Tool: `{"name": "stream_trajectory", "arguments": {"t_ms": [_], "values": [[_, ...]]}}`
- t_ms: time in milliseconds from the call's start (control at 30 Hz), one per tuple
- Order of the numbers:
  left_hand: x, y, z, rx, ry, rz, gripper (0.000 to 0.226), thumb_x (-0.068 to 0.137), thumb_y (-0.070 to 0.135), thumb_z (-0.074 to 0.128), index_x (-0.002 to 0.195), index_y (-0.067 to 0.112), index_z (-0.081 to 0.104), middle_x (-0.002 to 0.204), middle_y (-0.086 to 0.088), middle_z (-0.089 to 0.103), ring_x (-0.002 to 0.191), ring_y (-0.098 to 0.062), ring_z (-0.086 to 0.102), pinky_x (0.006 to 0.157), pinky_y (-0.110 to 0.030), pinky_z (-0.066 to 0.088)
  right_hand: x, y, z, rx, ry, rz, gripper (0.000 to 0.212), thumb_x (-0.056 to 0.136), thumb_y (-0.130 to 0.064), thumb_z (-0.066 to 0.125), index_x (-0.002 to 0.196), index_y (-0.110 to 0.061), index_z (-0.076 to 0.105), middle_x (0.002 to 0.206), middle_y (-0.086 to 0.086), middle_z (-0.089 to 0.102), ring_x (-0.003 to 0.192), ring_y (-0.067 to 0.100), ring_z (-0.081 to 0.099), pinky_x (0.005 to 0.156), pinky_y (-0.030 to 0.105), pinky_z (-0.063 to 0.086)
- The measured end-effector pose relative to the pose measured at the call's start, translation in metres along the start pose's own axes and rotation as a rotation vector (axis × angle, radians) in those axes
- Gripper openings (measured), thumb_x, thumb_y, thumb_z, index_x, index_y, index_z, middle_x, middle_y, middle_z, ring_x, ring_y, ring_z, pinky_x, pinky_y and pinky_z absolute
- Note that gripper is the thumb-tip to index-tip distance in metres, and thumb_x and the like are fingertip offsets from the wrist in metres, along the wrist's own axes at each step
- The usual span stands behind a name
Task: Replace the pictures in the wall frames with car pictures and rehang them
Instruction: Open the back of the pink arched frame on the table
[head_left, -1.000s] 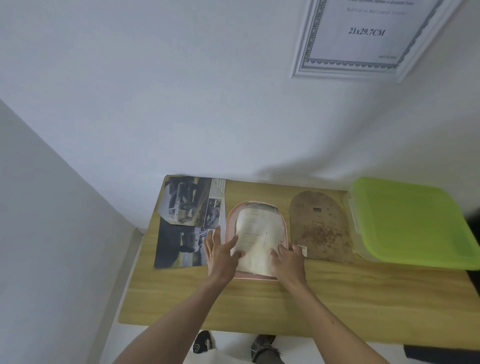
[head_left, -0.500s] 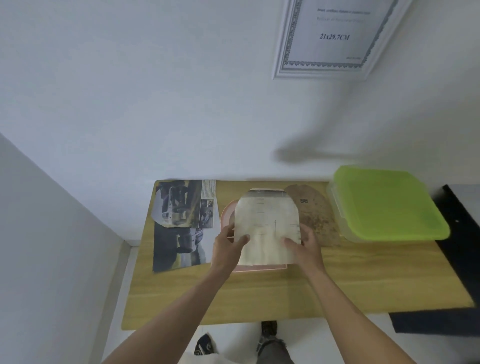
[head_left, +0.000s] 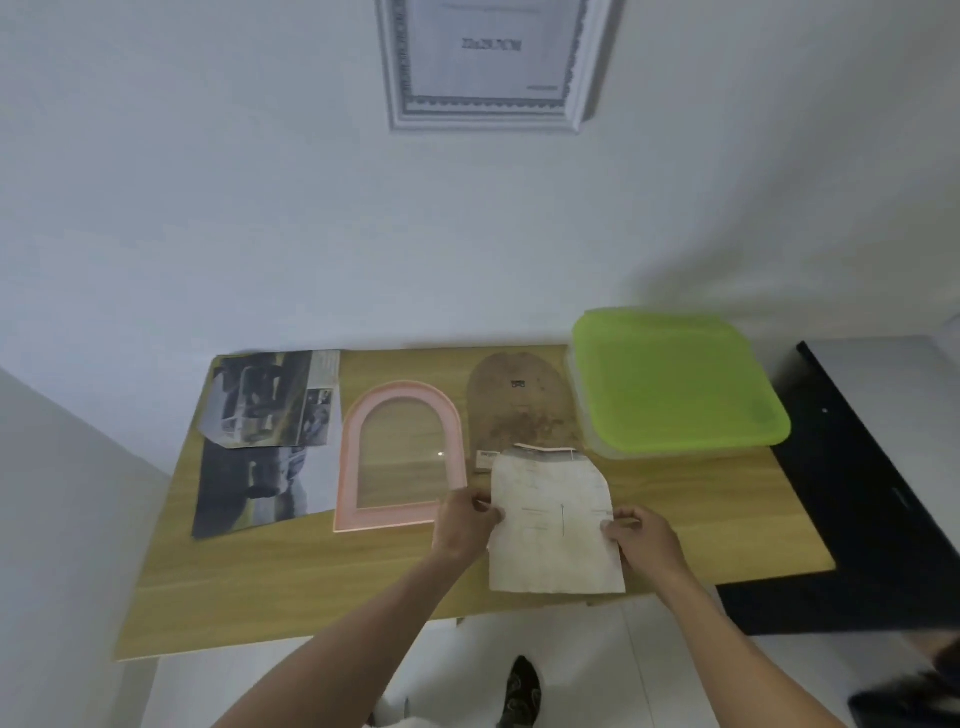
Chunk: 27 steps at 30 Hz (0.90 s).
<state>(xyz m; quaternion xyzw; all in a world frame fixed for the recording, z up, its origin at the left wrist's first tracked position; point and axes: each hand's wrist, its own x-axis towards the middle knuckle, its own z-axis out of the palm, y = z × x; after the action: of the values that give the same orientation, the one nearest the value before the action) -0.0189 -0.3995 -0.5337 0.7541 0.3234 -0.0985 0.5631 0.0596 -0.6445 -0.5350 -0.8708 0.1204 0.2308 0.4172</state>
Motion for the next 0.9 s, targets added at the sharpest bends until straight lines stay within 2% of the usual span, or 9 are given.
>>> {"name": "stream_trajectory", "arguments": {"t_ms": [67,200,300,433,500,600,700,767,900], "values": [[-0.003,0.005,0.033,0.038,-0.021,-0.012,0.012,0.08,0.013,0.071,0.092,0.011,0.072,0.081,-0.005,0.072,0.068,-0.023,0.072,0.063,-0.042,0.061,0.008,0.021,-0.025,-0.034,-0.002,0.025,0.007,0.086,-0.018,0.071,0.094,-0.019,0.069,0.094,-0.002,0.073,0.082,0.015,0.068,0.074,0.033,0.056],[-0.005,0.017,0.09,0.073,-0.051,-0.049,0.015,0.081,0.01,0.071,0.095,0.01,0.07,0.082,-0.007,0.072,0.068,-0.023,0.072,0.065,-0.041,0.062,0.027,0.051,-0.064,-0.067,0.018,0.048,0.008,0.086,-0.018,0.069,0.093,-0.02,0.068,0.095,-0.002,0.072,0.085,0.019,0.068,0.081,0.045,0.059],[0.004,0.023,0.124,0.114,-0.067,-0.056,0.024,0.075,0.01,0.07,0.1,0.009,0.071,0.083,-0.006,0.073,0.074,-0.024,0.072,0.069,-0.043,0.061,0.04,0.063,-0.087,-0.116,0.063,0.025,0.014,0.088,-0.019,0.067,0.102,-0.018,0.066,0.104,-0.001,0.069,0.091,0.019,0.064,0.083,0.04,0.056],[0.007,0.037,0.156,0.195,-0.055,-0.031,0.029,0.07,0.007,0.066,0.098,0.006,0.068,0.086,-0.008,0.071,0.08,-0.028,0.07,0.07,-0.044,0.06,0.053,0.071,-0.107,-0.237,0.13,-0.028,0.024,0.093,-0.018,0.063,0.116,-0.015,0.061,0.114,0.004,0.066,0.091,0.018,0.056,0.073,0.03,0.043],[0.0,0.044,0.164,0.296,-0.027,0.027,0.029,0.073,0.008,0.064,0.102,0.004,0.064,0.099,-0.008,0.066,0.09,-0.03,0.065,0.072,-0.039,0.057,0.057,0.073,-0.11,-0.362,0.156,-0.066,0.03,0.095,-0.024,0.06,0.125,-0.016,0.056,0.121,0.008,0.059,0.098,0.023,0.057,0.074,0.032,0.044],[-0.008,0.043,0.171,0.524,-0.036,0.177,0.049,0.082,0.017,0.066,0.128,0.01,0.049,0.124,-0.006,0.045,0.109,-0.028,0.052,0.08,-0.039,0.053,0.057,0.077,-0.104,-0.514,0.153,-0.172,0.045,0.097,-0.036,0.055,0.138,-0.021,0.046,0.136,0.008,0.044,0.119,0.027,0.049,0.083,0.037,0.048],[-0.008,0.038,0.175,0.811,-0.142,0.406,0.064,0.089,0.026,0.064,0.144,0.012,0.035,0.151,-0.008,0.027,0.137,-0.028,0.03,0.1,-0.042,0.045,0.06,0.081,-0.096,-0.71,0.061,-0.335,0.051,0.094,-0.045,0.053,0.141,-0.028,0.043,0.146,0.007,0.038,0.129,0.029,0.041,0.093,0.041,0.048],[-0.007,0.036,0.177,0.908,-0.222,0.458,0.064,0.092,0.029,0.06,0.147,0.009,0.033,0.159,-0.01,0.017,0.145,-0.028,0.018,0.11,-0.042,0.035,0.063,0.082,-0.091,-0.808,0.03,-0.369,0.05,0.093,-0.047,0.053,0.14,-0.031,0.045,0.148,0.009,0.039,0.131,0.031,0.04,0.095,0.042,0.047],[-0.004,0.033,0.181,0.959,-0.242,0.462,0.057,0.093,0.027,0.058,0.143,0.006,0.04,0.161,-0.009,0.015,0.147,-0.026,0.015,0.112,-0.04,0.032,0.064,0.084,-0.088,-0.823,0.055,-0.376,0.049,0.091,-0.048,0.054,0.137,-0.032,0.049,0.148,0.01,0.039,0.131,0.031,0.04,0.095,0.041,0.045]]}}
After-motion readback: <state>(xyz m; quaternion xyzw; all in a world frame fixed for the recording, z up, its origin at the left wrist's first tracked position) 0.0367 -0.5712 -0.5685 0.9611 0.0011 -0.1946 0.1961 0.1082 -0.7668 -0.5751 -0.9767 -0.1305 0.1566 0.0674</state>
